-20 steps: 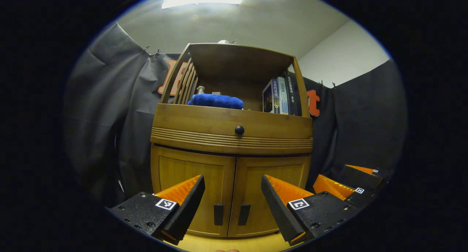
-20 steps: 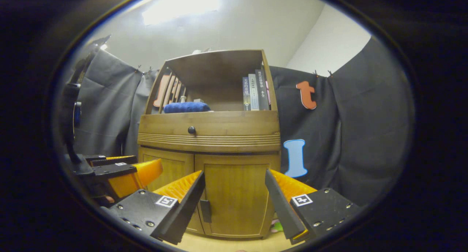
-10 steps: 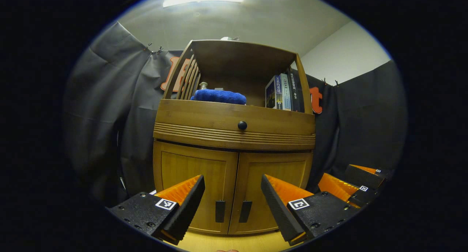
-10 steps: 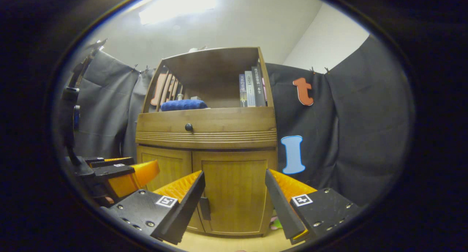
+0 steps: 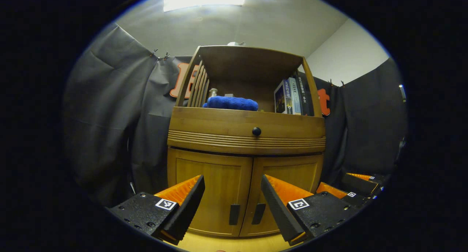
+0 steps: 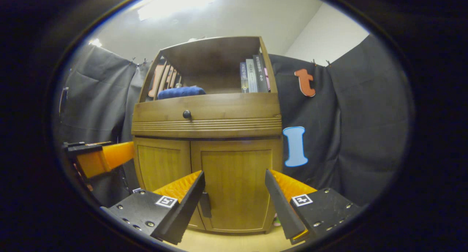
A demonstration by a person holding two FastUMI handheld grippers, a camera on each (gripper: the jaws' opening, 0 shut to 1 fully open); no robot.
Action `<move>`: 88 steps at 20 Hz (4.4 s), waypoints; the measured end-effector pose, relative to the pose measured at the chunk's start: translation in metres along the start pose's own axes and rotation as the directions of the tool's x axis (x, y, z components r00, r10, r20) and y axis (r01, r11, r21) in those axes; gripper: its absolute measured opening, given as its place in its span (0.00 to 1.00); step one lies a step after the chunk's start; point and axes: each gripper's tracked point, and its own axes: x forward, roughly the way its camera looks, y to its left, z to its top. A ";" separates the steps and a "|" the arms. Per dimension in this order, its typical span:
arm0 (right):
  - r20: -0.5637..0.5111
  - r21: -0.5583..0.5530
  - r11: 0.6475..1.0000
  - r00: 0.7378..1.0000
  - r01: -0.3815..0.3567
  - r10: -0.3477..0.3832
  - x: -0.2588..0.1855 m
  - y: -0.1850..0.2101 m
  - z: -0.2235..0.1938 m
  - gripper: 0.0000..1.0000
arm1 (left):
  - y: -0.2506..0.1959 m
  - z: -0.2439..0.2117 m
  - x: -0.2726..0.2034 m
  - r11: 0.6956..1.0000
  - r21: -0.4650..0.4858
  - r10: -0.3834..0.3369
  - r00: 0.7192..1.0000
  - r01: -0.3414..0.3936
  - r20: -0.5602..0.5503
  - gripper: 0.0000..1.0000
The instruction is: Open the right door of the double-door shoe cabinet with the right hand, and open the left door with the left hand.
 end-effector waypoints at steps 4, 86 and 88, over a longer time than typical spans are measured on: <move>-0.055 0.007 0.999 0.998 -0.036 0.036 0.026 0.029 -0.028 0.97 | 0.037 0.000 -0.001 0.997 0.046 0.066 0.998 -0.066 0.003 0.95; -0.305 -0.014 0.930 0.885 0.366 -0.353 -0.093 -0.163 -0.118 0.12 | -0.072 -0.063 -0.004 0.990 -0.017 -0.139 0.979 0.138 -0.148 0.92; -0.291 -0.029 0.920 0.878 0.390 -0.381 -0.097 -0.173 -0.114 0.13 | -0.072 -0.068 -0.001 0.991 -0.007 -0.135 0.979 0.136 -0.154 0.92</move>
